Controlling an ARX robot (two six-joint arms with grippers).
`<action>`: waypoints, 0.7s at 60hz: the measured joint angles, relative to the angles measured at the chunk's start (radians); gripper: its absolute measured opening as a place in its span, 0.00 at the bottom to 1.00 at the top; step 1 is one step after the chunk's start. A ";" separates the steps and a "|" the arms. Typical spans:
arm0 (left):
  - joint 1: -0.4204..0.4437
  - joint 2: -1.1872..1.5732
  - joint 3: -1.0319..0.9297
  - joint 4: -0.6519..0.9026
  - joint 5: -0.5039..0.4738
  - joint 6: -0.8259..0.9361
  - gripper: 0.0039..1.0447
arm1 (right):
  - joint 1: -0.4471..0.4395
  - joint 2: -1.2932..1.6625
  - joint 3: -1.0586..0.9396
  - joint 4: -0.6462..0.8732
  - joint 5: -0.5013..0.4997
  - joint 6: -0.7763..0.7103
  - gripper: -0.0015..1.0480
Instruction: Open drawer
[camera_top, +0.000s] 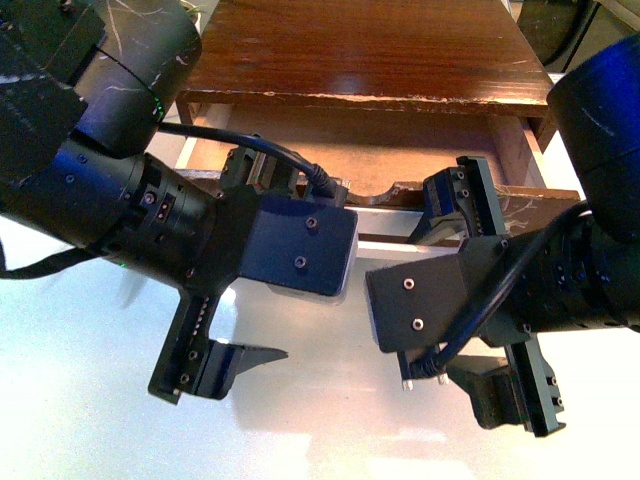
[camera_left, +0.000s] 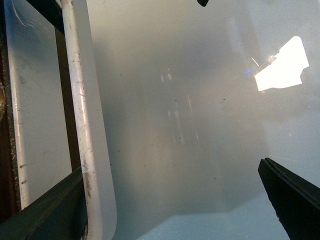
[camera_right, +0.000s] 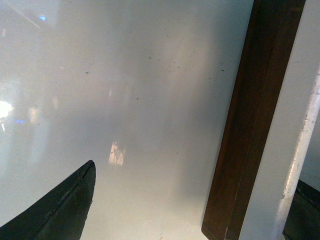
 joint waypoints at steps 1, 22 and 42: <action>0.000 -0.006 -0.011 0.003 0.002 0.000 0.92 | 0.004 -0.006 -0.010 0.003 0.001 0.000 0.91; 0.005 -0.062 -0.105 0.055 0.010 -0.010 0.92 | 0.039 -0.043 -0.082 0.049 0.026 0.046 0.91; 0.042 -0.187 -0.132 0.067 0.072 -0.126 0.92 | 0.021 -0.203 -0.101 -0.011 -0.019 0.087 0.91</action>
